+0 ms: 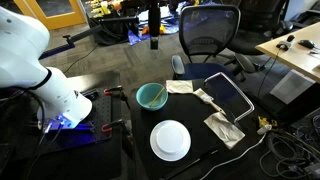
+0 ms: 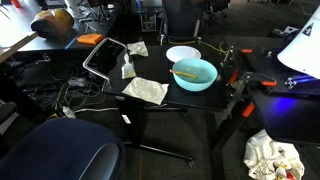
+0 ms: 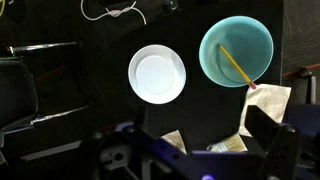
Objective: Remove the pencil from the bowl and put it on the table
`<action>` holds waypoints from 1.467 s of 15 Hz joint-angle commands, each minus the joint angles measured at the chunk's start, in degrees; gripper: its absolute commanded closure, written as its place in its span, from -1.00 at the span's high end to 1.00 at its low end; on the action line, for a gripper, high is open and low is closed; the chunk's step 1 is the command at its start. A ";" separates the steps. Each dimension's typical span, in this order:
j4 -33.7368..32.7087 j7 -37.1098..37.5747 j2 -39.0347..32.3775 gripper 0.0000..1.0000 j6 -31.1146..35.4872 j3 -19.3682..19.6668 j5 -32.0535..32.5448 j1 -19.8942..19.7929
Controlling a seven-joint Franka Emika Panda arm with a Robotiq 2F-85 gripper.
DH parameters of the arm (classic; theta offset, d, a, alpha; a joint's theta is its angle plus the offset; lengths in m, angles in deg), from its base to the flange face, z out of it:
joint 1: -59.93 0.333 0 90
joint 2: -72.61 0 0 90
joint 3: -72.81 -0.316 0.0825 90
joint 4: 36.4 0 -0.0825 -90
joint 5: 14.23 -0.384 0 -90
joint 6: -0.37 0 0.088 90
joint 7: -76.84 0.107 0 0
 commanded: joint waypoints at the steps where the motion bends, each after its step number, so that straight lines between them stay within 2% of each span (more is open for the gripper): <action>1: -0.10 0.36 -0.08 1.00 -0.18 1.09 0.39 1.23; 6: -0.10 0.36 -0.07 1.00 -0.17 1.09 0.39 1.23; 9: 2.76 -0.69 0.39 1.00 4.25 1.19 -0.14 2.60; 13: 9.88 -3.77 1.11 1.00 15.62 1.70 -2.17 5.12; 16: 15.78 -8.98 0.46 1.00 25.62 3.29 -4.64 6.22; 22: 21.92 -22.41 -8.32 1.00 43.19 8.43 -8.77 6.97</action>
